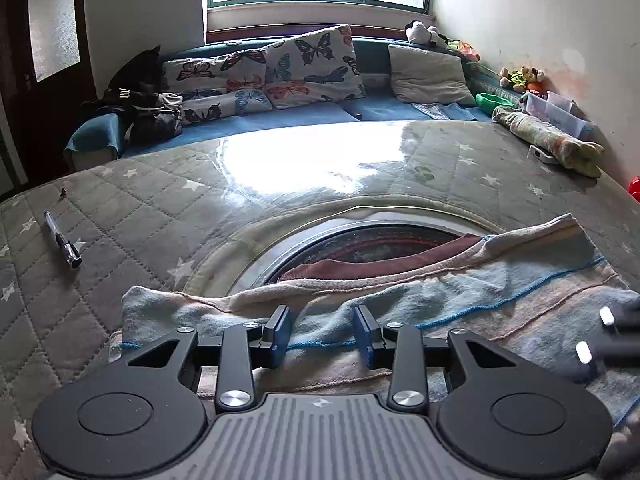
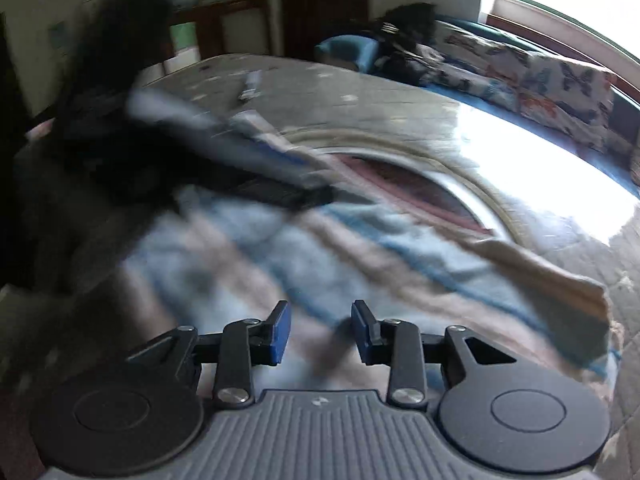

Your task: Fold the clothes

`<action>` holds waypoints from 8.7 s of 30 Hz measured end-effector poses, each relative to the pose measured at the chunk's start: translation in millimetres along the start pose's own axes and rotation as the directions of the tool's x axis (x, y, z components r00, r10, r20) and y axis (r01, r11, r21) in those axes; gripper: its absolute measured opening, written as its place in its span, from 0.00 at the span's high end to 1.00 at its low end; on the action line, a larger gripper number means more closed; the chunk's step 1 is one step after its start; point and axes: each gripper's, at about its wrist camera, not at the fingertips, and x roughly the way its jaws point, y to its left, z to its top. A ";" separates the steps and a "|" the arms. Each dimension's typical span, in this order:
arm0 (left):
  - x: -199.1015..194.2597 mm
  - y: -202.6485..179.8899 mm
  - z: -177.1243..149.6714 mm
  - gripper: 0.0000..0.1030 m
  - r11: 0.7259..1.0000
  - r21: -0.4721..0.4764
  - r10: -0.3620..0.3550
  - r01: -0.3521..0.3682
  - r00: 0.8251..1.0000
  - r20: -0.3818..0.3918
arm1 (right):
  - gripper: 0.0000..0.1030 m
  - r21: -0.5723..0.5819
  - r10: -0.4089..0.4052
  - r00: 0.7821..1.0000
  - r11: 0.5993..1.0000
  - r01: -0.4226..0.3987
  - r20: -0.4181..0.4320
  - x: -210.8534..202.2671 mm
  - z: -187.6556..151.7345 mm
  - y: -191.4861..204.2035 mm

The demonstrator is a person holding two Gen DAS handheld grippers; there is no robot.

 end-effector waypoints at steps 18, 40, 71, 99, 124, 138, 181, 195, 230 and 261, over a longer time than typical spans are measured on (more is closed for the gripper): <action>-49.8 -2.2 -24.8 0.59 1.000 -0.001 -0.007 0.007 0.998 0.061 | 0.60 0.110 -0.060 0.995 0.993 0.050 0.085 -62.9 -50.4 -0.3; -109.1 17.8 -99.3 0.57 0.996 -0.049 0.078 -0.074 0.994 0.073 | 0.60 0.344 -0.224 0.962 0.925 0.160 0.155 -90.9 -77.0 -71.7; -34.4 63.7 -23.6 0.56 0.990 -0.091 0.111 -0.108 0.994 0.023 | 0.64 0.507 -0.242 0.965 0.847 0.162 0.096 -23.1 -17.0 -161.7; -54.5 95.7 -17.1 0.55 0.958 -0.220 0.195 -0.184 0.981 0.026 | 0.59 0.444 -0.275 0.956 0.873 0.204 0.100 -39.2 -16.1 -140.9; -118.2 77.9 -93.9 0.85 0.913 -0.398 0.074 -0.094 0.995 -0.064 | 0.57 0.300 -0.178 0.976 0.945 0.133 0.129 -88.9 -49.1 -44.8; -164.4 34.0 -48.9 0.91 0.936 -0.346 -0.011 0.056 0.991 0.132 | 0.50 0.210 0.113 0.981 0.967 -0.145 0.160 -62.9 72.1 -7.1; -139.4 -19.5 -68.9 0.43 0.983 -0.151 -0.092 0.101 0.994 0.066 | 0.63 0.417 0.231 0.960 0.866 -0.276 0.157 -24.6 20.7 -85.1; -124.8 5.3 -79.1 0.42 0.975 -0.204 -0.087 0.089 0.996 0.022 | 0.71 0.436 0.292 0.945 0.839 -0.326 0.145 39.9 31.2 -69.7; -130.3 -36.2 -69.3 0.40 0.985 -0.110 -0.133 0.136 0.991 0.033 | 0.90 0.558 0.021 0.972 0.816 -0.152 0.234 -95.9 -29.7 -147.6; -96.1 -86.3 -40.0 0.40 0.983 0.039 -0.184 0.182 0.981 0.063 | 0.81 0.386 -0.134 0.982 0.920 0.075 0.129 -101.0 -77.0 -112.3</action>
